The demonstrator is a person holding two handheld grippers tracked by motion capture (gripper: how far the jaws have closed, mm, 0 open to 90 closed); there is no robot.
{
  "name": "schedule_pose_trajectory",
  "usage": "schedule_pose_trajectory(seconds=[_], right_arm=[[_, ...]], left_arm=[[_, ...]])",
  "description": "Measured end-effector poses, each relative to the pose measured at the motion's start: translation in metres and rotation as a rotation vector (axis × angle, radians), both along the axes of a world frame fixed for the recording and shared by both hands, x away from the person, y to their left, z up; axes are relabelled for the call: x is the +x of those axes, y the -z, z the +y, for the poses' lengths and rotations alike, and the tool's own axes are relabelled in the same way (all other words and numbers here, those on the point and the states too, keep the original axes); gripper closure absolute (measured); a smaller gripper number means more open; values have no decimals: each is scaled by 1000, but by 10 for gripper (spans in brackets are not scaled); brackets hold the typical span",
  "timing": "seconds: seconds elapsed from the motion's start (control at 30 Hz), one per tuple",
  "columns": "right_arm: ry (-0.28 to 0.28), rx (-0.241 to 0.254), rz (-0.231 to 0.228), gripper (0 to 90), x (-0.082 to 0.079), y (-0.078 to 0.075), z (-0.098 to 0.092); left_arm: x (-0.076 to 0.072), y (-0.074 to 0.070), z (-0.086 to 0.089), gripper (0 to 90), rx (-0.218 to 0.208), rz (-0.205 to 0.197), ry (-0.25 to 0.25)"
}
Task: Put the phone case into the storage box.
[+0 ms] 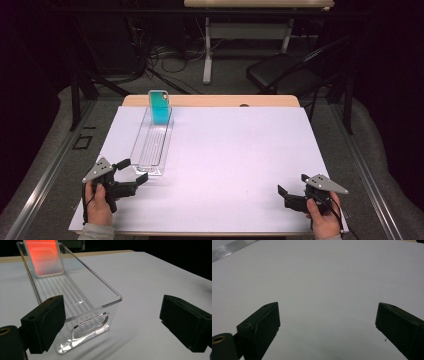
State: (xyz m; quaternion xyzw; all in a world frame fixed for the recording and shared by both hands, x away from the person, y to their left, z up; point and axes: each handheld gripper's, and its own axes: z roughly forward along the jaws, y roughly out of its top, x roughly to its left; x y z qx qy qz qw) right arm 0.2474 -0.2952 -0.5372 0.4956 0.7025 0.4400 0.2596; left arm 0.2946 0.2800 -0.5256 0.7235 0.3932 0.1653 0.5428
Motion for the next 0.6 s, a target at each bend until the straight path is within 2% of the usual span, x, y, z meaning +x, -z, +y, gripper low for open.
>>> schedule_pose_trajectory(seconds=[0.13, 0.3, 0.47, 0.6], right_arm=[[1, -6, 4, 53, 0, 1, -2], [11, 12, 3, 54, 1, 5, -3], [9, 3, 22, 55, 1, 7, -3], [10, -1, 20, 54, 2, 9, -3]], left_arm=[[1, 2, 1, 68, -4, 2, -5], [1, 3, 3, 68, -3, 2, -9], [2, 5, 5, 68, -2, 6, -12], [2, 6, 7, 68, -5, 7, -19]])
